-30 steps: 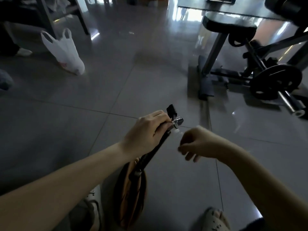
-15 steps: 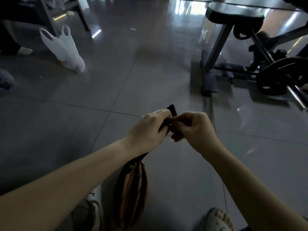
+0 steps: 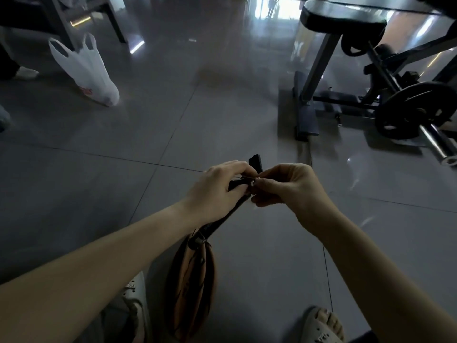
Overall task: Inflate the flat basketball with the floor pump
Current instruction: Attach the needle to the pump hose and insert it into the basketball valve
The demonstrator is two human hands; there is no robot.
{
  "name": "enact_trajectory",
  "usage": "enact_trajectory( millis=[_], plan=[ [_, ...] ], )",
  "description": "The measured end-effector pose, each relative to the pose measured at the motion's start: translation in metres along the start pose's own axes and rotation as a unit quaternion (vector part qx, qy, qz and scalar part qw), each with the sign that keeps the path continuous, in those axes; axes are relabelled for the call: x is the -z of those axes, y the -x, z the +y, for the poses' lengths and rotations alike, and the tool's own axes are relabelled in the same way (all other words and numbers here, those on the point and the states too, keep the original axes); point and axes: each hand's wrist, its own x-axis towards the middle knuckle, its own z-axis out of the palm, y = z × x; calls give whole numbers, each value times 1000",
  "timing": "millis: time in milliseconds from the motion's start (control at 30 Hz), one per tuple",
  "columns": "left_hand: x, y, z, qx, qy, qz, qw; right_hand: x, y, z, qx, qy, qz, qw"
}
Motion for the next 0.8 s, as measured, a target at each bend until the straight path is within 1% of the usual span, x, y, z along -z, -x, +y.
enact_trajectory(
  millis=[300, 467, 600, 733, 800],
  plan=[
    [0, 5, -4, 5, -3, -14, 1000, -3, -1, -2, 2, 121, -66, 990],
    [0, 5, -1, -10, -2, -11, 1000, 1, -2, -1, -4, 128, -83, 988],
    [3, 6, 2, 10, -3, -13, 1000, 6, -3, 1, 8, 121, -70, 990],
    [10, 5, -4, 57, 13, -2, 998, 14, -2, 1, 26, 169, -45, 984],
    [15, 3, -12, 71, 26, 6, 997, 19, -2, -1, 26, 149, -28, 988]
  ],
)
